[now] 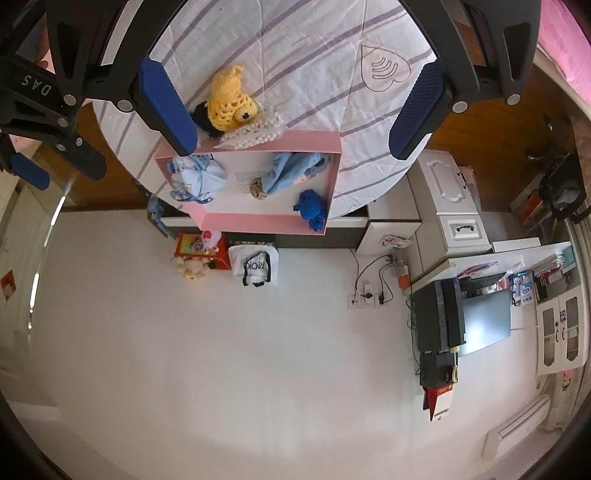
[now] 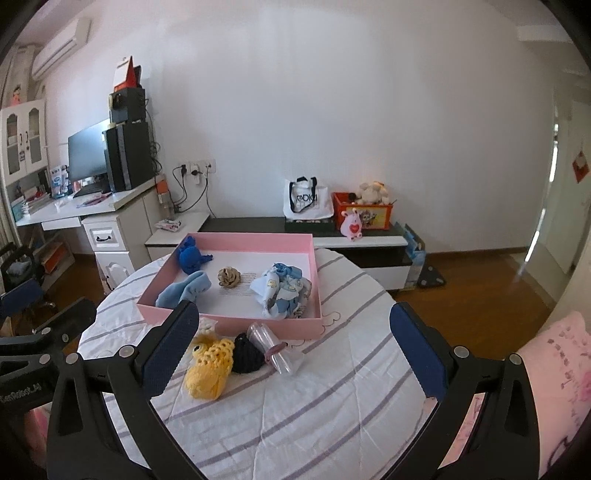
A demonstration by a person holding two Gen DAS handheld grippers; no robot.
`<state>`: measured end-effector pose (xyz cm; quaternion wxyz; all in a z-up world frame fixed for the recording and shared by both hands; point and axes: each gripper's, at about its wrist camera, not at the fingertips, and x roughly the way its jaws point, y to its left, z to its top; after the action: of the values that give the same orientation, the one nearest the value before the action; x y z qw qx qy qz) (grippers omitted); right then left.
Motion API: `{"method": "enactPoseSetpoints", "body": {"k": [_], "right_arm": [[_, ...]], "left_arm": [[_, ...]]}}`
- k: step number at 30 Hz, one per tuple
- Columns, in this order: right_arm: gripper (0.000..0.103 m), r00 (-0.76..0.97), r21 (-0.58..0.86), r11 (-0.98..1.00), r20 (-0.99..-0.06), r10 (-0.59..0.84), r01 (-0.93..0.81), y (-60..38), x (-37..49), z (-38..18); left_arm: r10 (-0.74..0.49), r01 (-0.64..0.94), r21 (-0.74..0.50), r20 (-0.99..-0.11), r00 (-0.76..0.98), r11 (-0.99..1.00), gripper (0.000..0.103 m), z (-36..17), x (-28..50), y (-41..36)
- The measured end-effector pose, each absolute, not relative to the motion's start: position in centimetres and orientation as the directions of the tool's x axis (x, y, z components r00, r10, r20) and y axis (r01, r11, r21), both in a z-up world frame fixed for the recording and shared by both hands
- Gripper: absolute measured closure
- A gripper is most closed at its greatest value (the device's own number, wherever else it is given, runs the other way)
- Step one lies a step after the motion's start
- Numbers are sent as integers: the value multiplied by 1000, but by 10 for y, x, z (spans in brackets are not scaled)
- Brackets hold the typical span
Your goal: Organize soft objects
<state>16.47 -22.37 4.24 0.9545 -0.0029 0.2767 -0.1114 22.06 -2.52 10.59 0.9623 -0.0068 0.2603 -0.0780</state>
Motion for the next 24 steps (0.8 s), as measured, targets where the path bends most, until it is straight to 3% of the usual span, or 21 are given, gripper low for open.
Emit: {"method": "enactPoseSetpoints", "body": {"k": [24], "right_arm": [[0,923,-102,975,-315,-222,199,-200,75,95]], "left_arm": [[-131,126,-34,-280,951,991,0,127,105,-20]]}}
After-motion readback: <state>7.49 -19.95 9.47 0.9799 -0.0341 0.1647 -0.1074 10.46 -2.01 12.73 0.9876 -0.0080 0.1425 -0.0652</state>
